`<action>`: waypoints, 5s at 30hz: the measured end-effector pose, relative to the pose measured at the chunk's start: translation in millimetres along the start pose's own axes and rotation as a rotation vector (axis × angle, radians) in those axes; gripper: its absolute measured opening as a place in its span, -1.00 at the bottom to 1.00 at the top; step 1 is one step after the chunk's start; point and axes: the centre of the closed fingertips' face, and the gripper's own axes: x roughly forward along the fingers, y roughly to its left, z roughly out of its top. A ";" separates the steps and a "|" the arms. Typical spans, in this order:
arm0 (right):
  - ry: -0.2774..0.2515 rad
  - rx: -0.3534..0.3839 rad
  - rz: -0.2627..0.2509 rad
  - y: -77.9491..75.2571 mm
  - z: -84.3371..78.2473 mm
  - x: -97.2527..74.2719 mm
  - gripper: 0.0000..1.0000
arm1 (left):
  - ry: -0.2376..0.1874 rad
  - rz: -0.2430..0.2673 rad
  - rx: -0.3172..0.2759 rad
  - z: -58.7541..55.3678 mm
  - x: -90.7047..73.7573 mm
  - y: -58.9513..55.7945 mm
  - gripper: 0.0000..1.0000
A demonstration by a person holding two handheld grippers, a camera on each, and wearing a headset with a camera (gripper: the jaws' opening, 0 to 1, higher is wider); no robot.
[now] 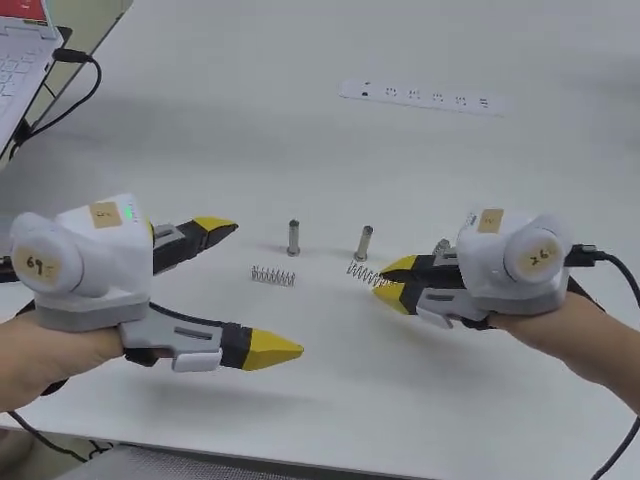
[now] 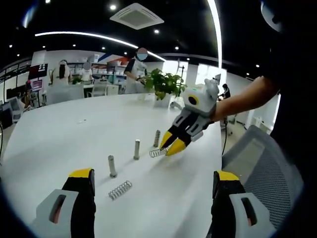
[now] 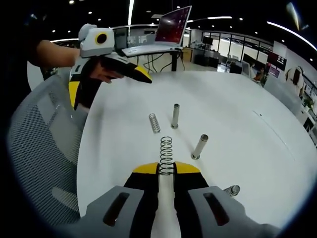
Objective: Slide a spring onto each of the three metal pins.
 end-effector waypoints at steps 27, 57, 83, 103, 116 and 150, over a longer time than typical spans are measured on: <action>-0.017 -0.107 0.085 24.1 9.5 -26.7 -0.84 | 0.001 -0.114 0.026 6.8 26.6 -26.5 0.54; -0.029 -0.235 0.188 41.3 25.6 -35.5 -0.84 | -0.002 -0.313 0.041 15.7 71.0 -61.6 -0.58; -0.029 -0.254 0.227 49.4 25.1 -39.8 -0.84 | -0.012 -0.325 0.048 19.9 68.7 -67.8 -0.89; -0.042 -0.246 0.233 49.7 29.4 -41.1 -0.84 | -0.014 -0.327 0.067 22.2 65.4 -66.8 -0.93; -0.045 -0.199 0.227 49.4 28.9 -42.7 -0.82 | -0.007 -0.338 0.072 24.0 66.1 -71.3 -0.95; -0.082 -0.149 0.228 51.1 42.4 -53.4 -0.86 | 0.005 -0.349 0.057 18.6 63.3 -70.9 -0.95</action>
